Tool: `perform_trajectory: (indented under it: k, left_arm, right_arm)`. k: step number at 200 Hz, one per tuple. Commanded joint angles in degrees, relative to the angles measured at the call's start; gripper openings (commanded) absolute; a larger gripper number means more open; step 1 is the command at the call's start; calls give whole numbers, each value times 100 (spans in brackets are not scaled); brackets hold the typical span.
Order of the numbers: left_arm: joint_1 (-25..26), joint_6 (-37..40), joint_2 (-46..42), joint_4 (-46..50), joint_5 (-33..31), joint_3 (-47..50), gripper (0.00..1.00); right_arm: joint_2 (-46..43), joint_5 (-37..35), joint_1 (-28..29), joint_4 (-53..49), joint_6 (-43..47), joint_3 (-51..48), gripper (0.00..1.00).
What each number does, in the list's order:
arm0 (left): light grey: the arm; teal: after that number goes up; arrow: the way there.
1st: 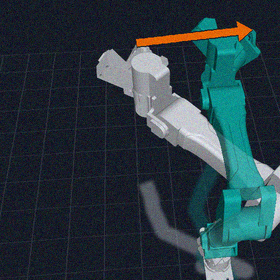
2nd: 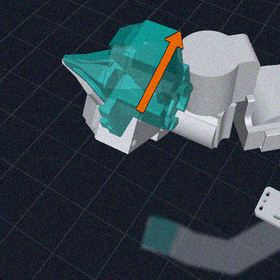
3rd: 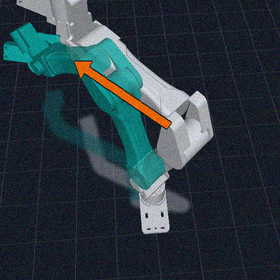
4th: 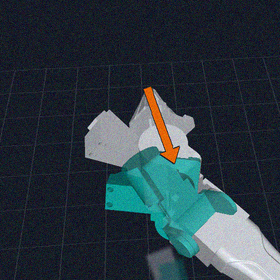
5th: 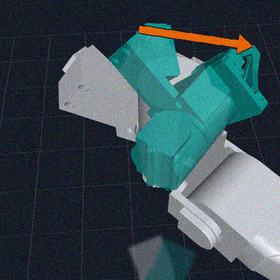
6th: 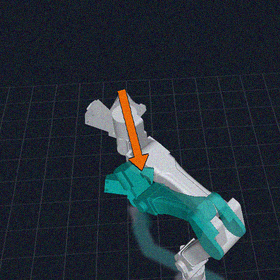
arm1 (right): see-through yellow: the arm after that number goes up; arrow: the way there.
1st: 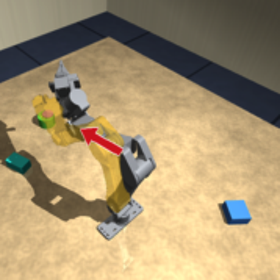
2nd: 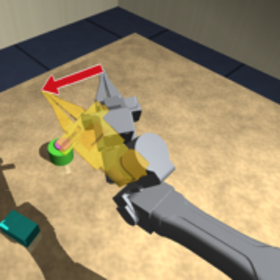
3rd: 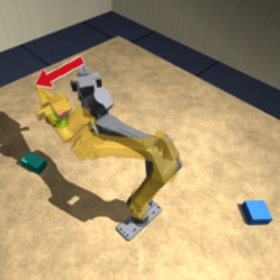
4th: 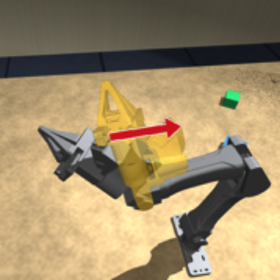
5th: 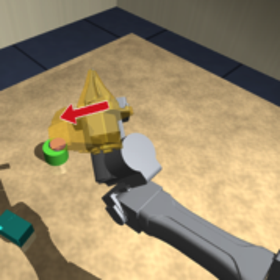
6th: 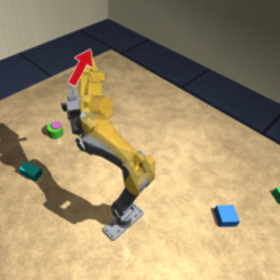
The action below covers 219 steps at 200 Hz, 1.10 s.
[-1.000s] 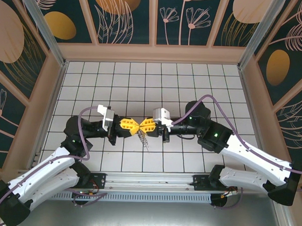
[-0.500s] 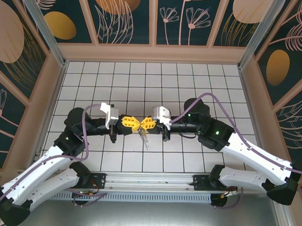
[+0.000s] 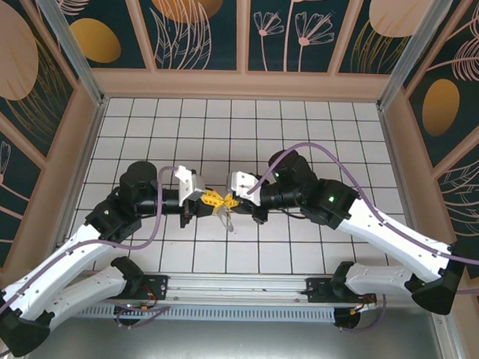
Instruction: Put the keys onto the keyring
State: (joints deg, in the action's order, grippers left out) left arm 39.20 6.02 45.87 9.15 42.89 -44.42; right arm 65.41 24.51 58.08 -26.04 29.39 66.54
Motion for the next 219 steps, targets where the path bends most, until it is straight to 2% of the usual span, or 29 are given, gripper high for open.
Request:
perform_trajectory:
  k: [1,14,26,58,113,154,186,210,219]
  left_arm:
    - [67,-276,-228,-781,299,125,0]
    - [70,-608,-333,-1308,373,278,0]
    - [64,-927,-423,-1863,441,446,0]
    - [68,-1468,-559,-2818,500,730,0]
    - [69,-1921,-646,-3518,602,916,0]
    - [68,-2038,-661,-3661,650,970,0]
    - [70,-1876,-647,-3271,672,857,0]
    - [70,-966,-448,-1681,575,305,0]
    - [62,-606,-368,-1082,498,119,10]
  right_arm:
    - [-34,180,60,572,46,118,0]
    - [-114,379,63,706,-33,-53,13]
    - [-187,470,63,879,-171,-215,20]
    - [-403,454,54,1215,-397,-546,25]
    - [-504,405,52,1433,-513,-717,18]
    - [-570,333,28,1554,-516,-749,0]
    - [-680,151,12,1578,-461,-792,0]
    - [-588,-40,16,1111,-249,-541,0]
    - [-479,-122,17,834,-136,-375,0]
